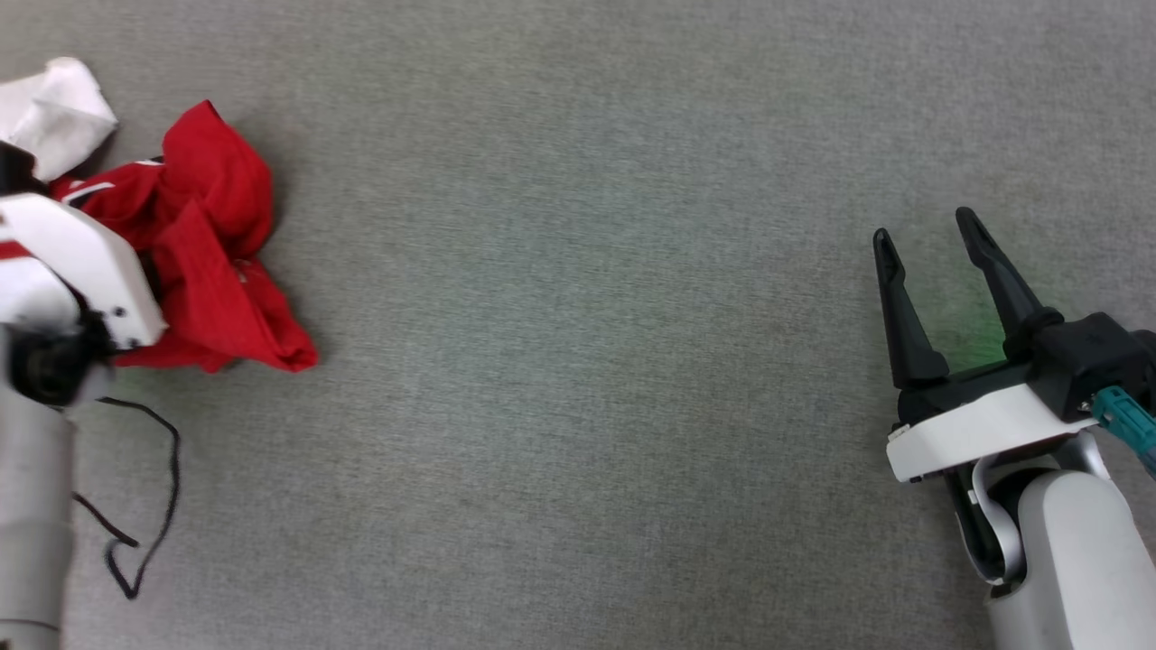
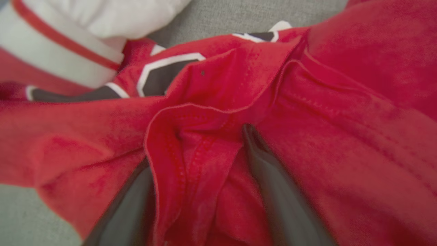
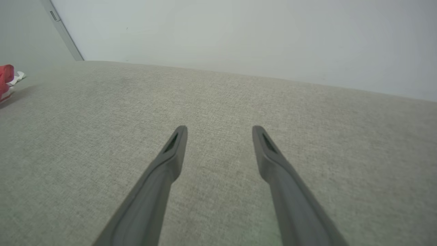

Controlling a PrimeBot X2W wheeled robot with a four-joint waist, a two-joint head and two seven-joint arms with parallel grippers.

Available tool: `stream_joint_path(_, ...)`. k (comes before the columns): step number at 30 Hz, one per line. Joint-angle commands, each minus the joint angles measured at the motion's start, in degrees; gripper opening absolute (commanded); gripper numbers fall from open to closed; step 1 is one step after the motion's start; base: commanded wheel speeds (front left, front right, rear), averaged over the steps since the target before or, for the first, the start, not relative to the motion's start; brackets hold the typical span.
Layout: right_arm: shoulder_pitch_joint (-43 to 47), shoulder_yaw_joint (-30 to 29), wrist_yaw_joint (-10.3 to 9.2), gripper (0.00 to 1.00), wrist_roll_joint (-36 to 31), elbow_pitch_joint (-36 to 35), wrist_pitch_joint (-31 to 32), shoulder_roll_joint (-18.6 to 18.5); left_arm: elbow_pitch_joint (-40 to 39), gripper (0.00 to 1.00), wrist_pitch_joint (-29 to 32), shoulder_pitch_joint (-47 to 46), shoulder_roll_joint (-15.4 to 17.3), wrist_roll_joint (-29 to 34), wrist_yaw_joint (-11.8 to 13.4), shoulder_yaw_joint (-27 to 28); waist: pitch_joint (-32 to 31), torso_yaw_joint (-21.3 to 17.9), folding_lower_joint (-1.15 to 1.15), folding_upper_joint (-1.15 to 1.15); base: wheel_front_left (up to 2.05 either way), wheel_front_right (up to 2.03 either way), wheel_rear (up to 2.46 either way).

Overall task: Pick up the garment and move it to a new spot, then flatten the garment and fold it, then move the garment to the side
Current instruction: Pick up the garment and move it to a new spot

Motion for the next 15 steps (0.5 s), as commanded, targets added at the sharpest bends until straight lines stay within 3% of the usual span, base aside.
stream_joint_path(1,-1.09,0.11,-0.02,1.0,0.0,0.14,-0.38,0.03,1.6,1.0,1.84,1.36,-0.2,-0.16,-0.08,-0.55,0.97,-0.97,-0.01,0.0,0.0,0.0,0.0)
stream_joint_path(5,-1.78,-0.03,-0.02,1.0,0.21,0.96,-0.71,-0.14,4.94,1.0,6.75,3.39,-1.76,-3.35,0.01,-0.79,1.12,-0.98,-0.01,0.0,0.0,0.0,0.0)
stream_joint_path(8,-1.93,0.21,-0.02,1.0,0.3,1.36,-0.92,-0.27,5.5,0.0,7.54,3.44,-2.45,-4.1,-0.01,-1.22,0.57,-0.76,-0.01,0.0,0.0,0.0,0.0)
stream_joint_path(15,-0.45,0.26,-0.02,1.0,0.52,1.95,-0.78,-0.08,1.36,0.0,-3.8,-0.6,0.92,0.0,1.6,-1.75,-3.57,-0.17,-0.01,0.0,0.0,0.0,0.0)
